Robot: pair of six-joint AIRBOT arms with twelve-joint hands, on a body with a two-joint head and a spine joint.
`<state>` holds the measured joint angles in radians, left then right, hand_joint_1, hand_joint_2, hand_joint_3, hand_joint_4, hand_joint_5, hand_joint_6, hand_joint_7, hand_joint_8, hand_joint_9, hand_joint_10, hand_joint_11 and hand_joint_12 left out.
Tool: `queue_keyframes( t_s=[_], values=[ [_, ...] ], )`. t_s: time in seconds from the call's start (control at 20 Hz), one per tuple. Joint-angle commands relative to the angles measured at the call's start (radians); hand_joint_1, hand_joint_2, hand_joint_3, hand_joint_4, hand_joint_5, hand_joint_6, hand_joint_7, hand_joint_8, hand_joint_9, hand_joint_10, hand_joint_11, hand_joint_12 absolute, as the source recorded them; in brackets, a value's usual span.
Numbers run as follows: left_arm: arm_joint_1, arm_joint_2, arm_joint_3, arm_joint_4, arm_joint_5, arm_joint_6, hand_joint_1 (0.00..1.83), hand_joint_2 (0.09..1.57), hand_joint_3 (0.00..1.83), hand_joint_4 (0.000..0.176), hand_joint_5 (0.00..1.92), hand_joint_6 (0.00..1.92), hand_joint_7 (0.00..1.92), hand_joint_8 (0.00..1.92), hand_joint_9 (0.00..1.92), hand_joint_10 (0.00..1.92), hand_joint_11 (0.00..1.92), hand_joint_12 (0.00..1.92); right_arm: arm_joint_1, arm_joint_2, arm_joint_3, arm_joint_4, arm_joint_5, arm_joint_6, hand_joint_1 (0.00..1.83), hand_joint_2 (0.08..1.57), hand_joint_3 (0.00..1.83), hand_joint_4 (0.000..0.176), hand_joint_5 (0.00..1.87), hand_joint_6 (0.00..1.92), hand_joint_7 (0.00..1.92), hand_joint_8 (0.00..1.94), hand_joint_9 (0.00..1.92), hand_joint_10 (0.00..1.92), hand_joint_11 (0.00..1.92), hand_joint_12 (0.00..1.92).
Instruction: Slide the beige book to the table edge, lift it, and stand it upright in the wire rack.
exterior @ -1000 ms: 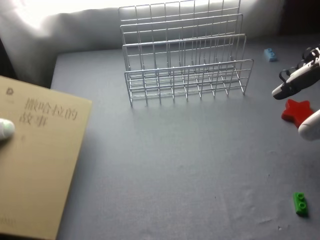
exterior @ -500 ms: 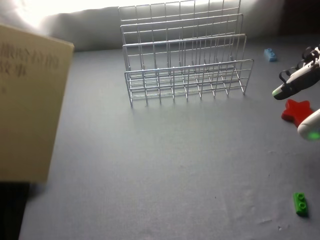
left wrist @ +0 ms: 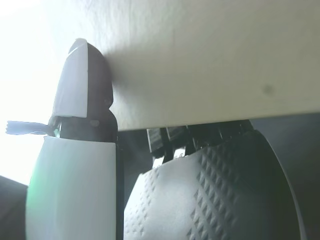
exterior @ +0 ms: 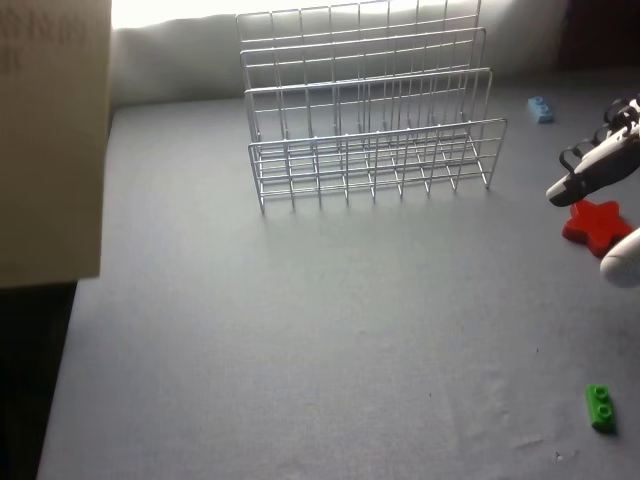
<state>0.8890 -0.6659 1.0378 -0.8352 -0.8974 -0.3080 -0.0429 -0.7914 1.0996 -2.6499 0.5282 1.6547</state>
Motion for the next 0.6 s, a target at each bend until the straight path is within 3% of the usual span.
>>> queue_keyframes(
  t_s=[0.0, 0.2, 0.55],
  values=[
    [-0.006, 0.022, 0.01, -0.003, -0.146, -0.029, 1.47, 1.22, 0.0, 0.0, 0.69, 1.35, 0.61, 1.32, 0.71, 1.33, 0.69, 1.67, 0.014, 0.007, 0.005, 0.03, -0.06, 0.001, 0.33, 0.97, 0.0, 0.0, 0.36, 0.01, 0.39, 0.01, 0.38, 0.01, 0.07, 0.92],
    [0.008, 0.032, 0.011, 0.069, -0.243, -0.087, 1.47, 1.22, 0.0, 0.0, 0.72, 1.33, 0.59, 1.33, 0.69, 1.33, 0.69, 1.66, 0.01, 0.007, 0.005, 0.03, -0.067, 0.0, 0.35, 0.96, 0.0, 0.0, 0.35, 0.0, 0.37, 0.0, 0.36, 0.0, 0.04, 0.9],
    [0.043, -0.007, 0.067, 0.11, -0.354, -0.037, 1.47, 1.23, 0.0, 0.0, 0.71, 1.34, 0.57, 1.36, 0.67, 1.37, 0.67, 1.68, 0.007, 0.012, 0.004, 0.069, -0.063, -0.016, 0.34, 0.97, 0.0, 0.0, 0.34, 0.0, 0.37, 0.0, 0.36, 0.0, 0.04, 0.89]
  ],
)
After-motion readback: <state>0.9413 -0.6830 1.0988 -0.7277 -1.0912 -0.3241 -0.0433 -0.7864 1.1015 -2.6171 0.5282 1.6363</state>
